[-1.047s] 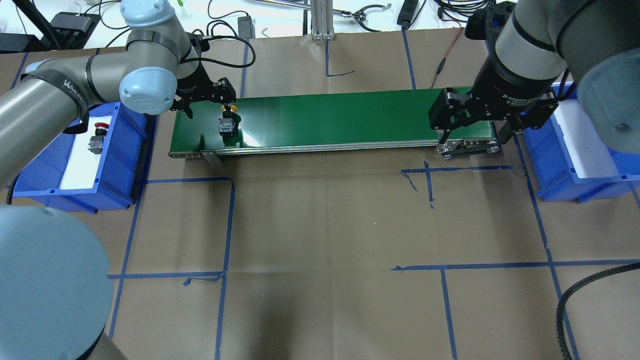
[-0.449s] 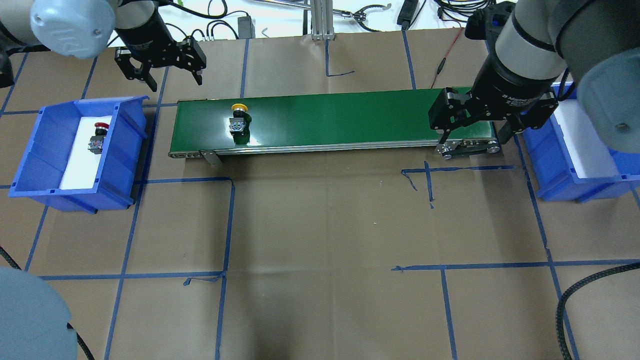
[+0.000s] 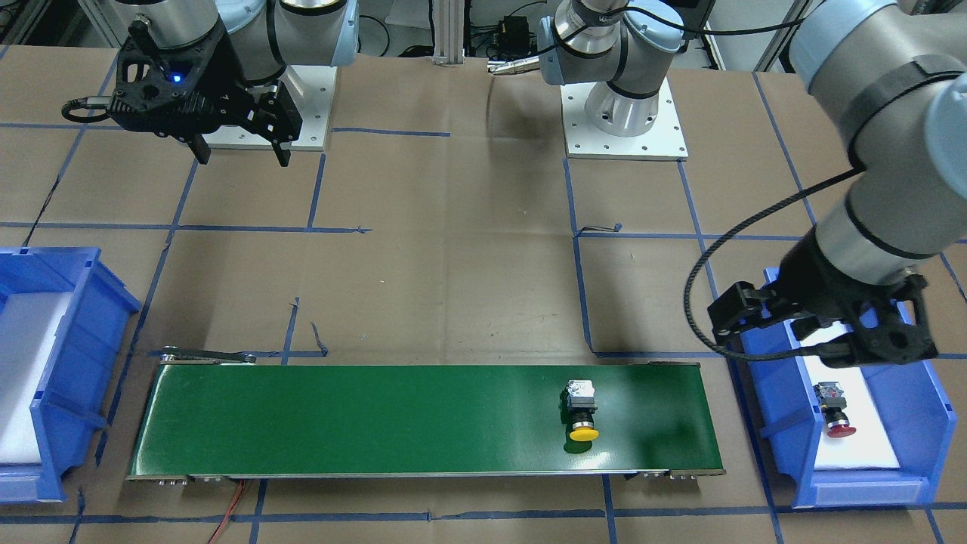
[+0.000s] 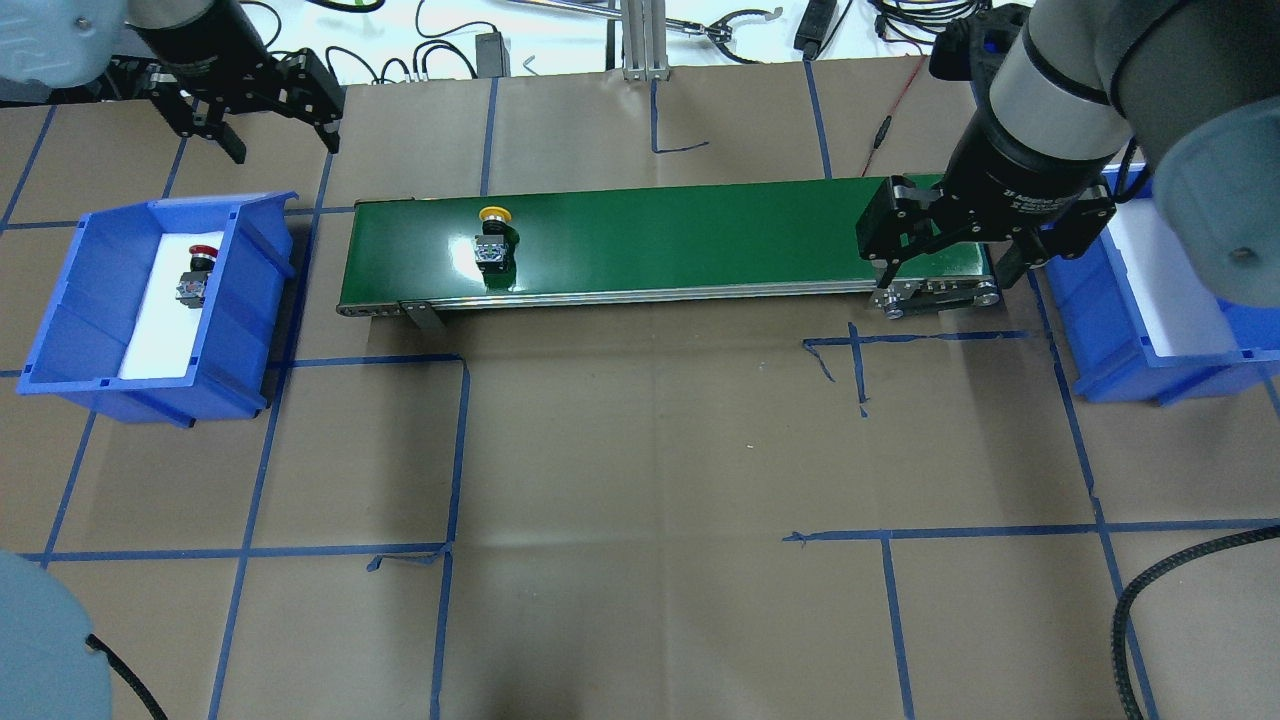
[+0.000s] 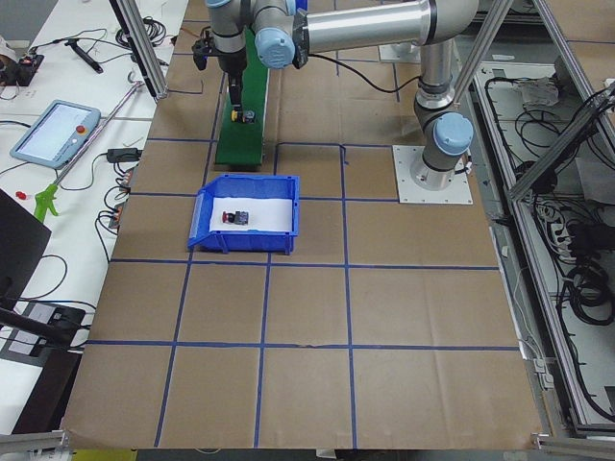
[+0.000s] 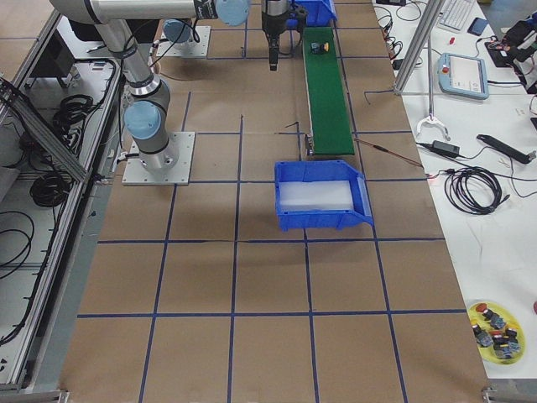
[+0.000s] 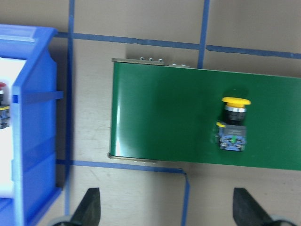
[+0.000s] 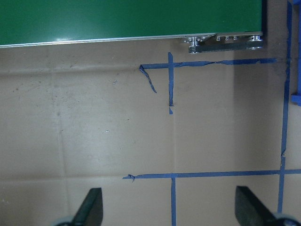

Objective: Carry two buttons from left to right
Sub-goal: 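Move the left gripper back over the red button in the bin, then grasp the red button with the left gripper while the right arm advances, then carry the red button to the belt while the right gripper lowers, then grasp the yellow button with the right gripper while left sets red down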

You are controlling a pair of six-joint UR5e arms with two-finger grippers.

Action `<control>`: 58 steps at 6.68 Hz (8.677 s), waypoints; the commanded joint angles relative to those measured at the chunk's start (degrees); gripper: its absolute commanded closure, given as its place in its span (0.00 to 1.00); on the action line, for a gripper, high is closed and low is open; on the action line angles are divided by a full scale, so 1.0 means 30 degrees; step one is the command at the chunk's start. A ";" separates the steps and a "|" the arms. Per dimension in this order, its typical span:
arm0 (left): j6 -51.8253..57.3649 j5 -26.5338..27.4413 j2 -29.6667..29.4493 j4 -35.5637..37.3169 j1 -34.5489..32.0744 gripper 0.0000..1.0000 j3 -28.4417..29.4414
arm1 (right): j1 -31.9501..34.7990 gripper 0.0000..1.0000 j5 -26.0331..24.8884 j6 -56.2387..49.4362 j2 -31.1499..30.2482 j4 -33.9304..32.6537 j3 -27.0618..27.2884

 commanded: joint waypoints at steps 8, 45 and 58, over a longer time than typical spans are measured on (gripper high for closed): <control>0.7819 0.0062 -0.2096 0.2005 0.5926 0.00 -0.0338 | 0.0000 0.00 0.0016 0.0000 0.0000 -0.0001 0.0031; -0.1001 0.0794 -0.1133 -0.0603 -0.2688 1.00 0.0104 | 0.0875 0.00 0.2127 0.1816 1.0983 -1.1456 -0.2426; 0.0878 0.0296 -0.3831 0.7112 -0.2541 0.45 -0.3592 | 0.0996 0.40 -0.0130 0.2666 1.2305 -1.1194 -0.2400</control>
